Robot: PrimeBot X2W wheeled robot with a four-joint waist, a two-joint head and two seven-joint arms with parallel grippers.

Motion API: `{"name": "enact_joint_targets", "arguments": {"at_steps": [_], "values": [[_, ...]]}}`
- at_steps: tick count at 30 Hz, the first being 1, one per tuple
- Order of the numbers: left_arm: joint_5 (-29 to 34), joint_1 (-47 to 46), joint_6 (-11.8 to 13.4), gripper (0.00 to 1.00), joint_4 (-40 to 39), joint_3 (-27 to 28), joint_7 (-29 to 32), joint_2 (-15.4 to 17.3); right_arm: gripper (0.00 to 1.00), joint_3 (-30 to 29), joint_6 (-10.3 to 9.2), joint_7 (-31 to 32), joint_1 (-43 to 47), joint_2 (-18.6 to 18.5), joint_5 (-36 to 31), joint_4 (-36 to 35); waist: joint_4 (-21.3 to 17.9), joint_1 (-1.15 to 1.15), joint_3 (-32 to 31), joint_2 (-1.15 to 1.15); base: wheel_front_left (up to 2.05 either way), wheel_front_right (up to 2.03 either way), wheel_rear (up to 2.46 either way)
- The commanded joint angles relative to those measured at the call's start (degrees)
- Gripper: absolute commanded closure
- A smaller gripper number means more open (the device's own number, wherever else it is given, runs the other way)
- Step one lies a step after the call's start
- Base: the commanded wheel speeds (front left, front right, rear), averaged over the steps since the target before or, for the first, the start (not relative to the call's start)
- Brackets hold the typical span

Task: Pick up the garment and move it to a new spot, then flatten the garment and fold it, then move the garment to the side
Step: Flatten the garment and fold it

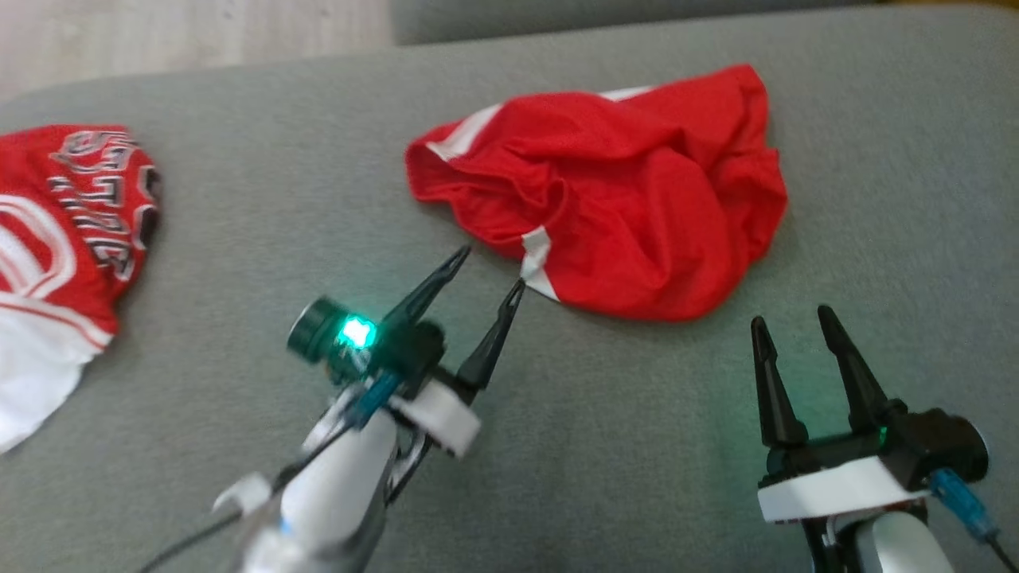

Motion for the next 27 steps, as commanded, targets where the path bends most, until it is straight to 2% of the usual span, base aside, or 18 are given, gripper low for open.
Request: {"name": "enact_joint_targets", "arguments": {"at_steps": [1, 6, 10, 16, 21, 22, 23, 24, 27], "values": [[-1.18, -5.71, -0.28, 0.0, 2.45, -1.15, -0.24, 0.24, 0.0, 1.25, -0.03, -0.15, -2.21, -0.31, -0.43, -2.12, -3.11, -0.01, 3.14, 0.0, 0.0, 0.0, 0.0], [-5.36, -14.66, -0.31, 0.0, 11.04, -7.32, -0.05, 1.7, 0.0, 1.07, -0.03, -0.15, -3.65, -0.31, -0.16, -2.57, -6.42, -0.01, 6.07, 0.0, 0.0, 0.0, 0.0], [-5.99, -19.13, -0.32, 0.0, 16.18, -8.15, -0.19, 3.81, 0.0, 0.71, -0.03, -0.15, -4.24, -0.31, 0.41, -2.77, -8.46, -0.01, 7.56, 0.0, 0.0, 0.0, 0.0], [-7.99, -20.11, -0.32, 0.0, 20.63, -11.03, -0.32, 4.3, 0.0, 0.24, -0.03, -0.15, -4.29, -0.31, 0.85, -2.85, -9.21, -0.01, 8.07, 0.0, 0.0, 0.0, 0.0], [-12.74, -19.76, -0.32, 0.0, 21.19, -18.38, -0.38, 4.62, 0.0, -0.1, -0.03, -0.15, -4.05, -0.31, 1.02, -2.84, -8.61, -0.01, 7.75, 0.0, 0.0, 0.0, 0.0], [-13.49, -19.98, -0.32, 0.14, 20.95, -19.58, -0.39, 4.92, 0.0, -0.04, -0.03, -0.15, -3.99, -0.31, 1.0, -2.85, -8.43, -0.01, 7.65, 0.0, 0.0, 0.0, 0.0], [-14.1, -20.24, -0.32, 0.35, 20.6, -20.6, -0.41, 5.25, 0.0, -0.03, -0.03, -0.15, -3.9, -0.31, 0.97, -2.85, -8.23, -0.01, 7.53, 0.0, 0.0, 0.0, 0.0], [-14.67, -20.52, -0.32, 0.51, 20.12, -21.31, -0.42, 5.56, 0.0, 0.0, -0.03, -0.15, -3.81, -0.31, 0.95, -2.82, -8.07, -0.01, 7.4, 0.0, 0.0, 0.0, 0.0], [-16.4, -20.91, -0.32, 0.75, 18.93, -23.0, -0.44, 6.14, 0.0, 0.2, -0.03, -0.15, -3.61, -0.31, 0.91, -2.68, -7.74, -0.01, 7.04, 0.0, 0.0, 0.0, 0.0]]}}
